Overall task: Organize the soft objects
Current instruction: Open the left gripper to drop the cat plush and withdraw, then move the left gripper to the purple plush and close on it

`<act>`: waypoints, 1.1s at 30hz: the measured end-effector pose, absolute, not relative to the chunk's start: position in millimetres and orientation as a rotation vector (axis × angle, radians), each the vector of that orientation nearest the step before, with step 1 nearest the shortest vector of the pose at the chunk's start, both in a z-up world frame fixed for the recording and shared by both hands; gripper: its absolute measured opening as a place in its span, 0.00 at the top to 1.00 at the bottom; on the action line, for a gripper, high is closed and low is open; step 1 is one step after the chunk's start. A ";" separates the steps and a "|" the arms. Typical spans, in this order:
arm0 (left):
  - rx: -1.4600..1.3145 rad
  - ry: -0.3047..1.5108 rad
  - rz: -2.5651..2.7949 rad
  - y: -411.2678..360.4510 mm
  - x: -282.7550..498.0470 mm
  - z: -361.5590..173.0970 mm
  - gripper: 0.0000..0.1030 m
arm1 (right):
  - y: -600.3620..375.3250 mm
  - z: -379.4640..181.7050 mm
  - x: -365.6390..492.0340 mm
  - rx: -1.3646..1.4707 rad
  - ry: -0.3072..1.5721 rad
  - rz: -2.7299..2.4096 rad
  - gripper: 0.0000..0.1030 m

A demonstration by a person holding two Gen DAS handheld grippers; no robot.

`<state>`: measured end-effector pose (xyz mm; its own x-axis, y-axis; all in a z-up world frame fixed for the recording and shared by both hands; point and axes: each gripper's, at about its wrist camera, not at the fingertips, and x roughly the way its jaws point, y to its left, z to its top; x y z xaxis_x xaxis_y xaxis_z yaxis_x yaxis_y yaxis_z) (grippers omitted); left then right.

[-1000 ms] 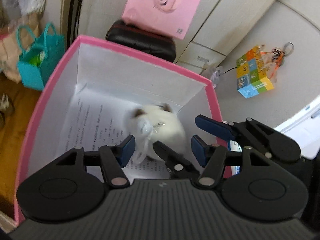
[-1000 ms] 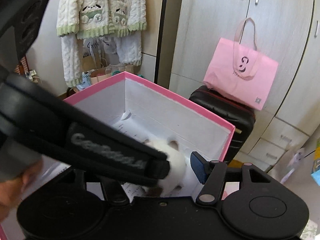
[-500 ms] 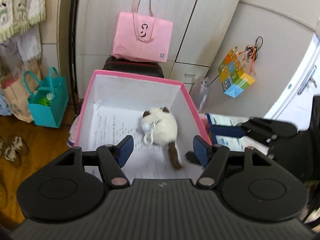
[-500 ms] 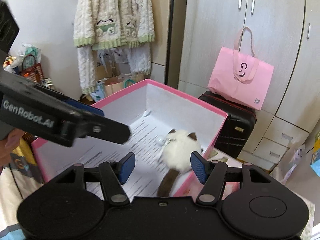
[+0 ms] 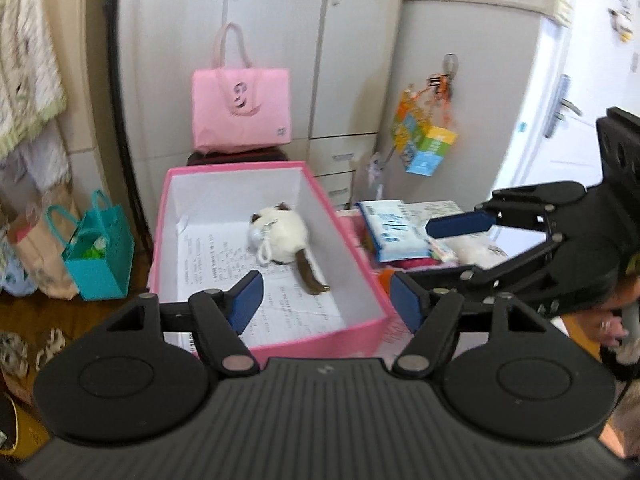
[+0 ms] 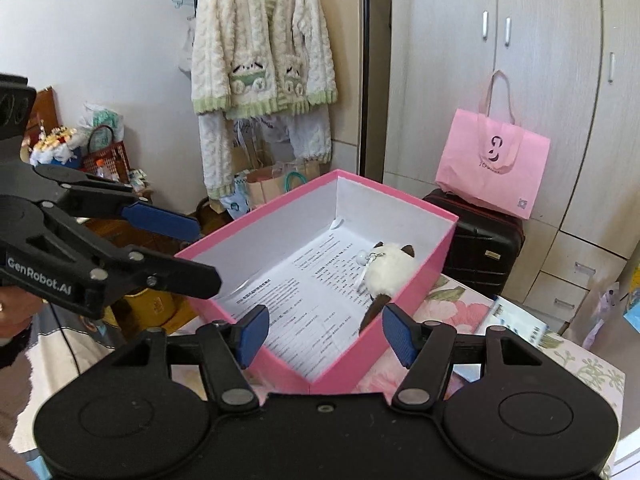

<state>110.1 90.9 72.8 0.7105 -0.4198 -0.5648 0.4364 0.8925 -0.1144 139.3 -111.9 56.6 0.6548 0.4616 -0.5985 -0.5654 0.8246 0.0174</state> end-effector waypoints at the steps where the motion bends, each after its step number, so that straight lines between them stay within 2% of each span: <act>1: 0.029 0.617 -0.497 88.4 104.5 73.3 0.28 | -120.0 57.8 132.6 -0.163 0.619 0.578 0.30; 3: 0.037 0.627 -0.570 82.1 96.8 71.2 0.23 | -136.4 56.3 118.1 -0.135 0.603 0.546 0.30; 15: 0.122 0.733 -0.754 15.1 88.7 33.2 0.23 | -224.9 9.0 57.7 -0.063 0.594 0.400 0.29; 21: 0.108 0.761 -0.806 -20.0 93.3 8.6 0.23 | -228.5 -20.1 56.5 -0.082 0.606 0.405 0.27; 24: 0.126 0.797 -0.820 -38.9 102.9 -8.2 0.26 | -227.7 -39.4 58.8 -0.099 0.607 0.409 0.23; 33: 0.096 0.815 -0.748 -63.3 133.3 -36.4 0.25 | -229.6 -99.5 103.8 0.010 0.661 0.365 0.23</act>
<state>133.3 -63.3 -36.4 0.4486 -0.5681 -0.6899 0.6385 0.7439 -0.1974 103.8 -229.6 -99.5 0.7282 0.3347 -0.5981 -0.3282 0.9364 0.1244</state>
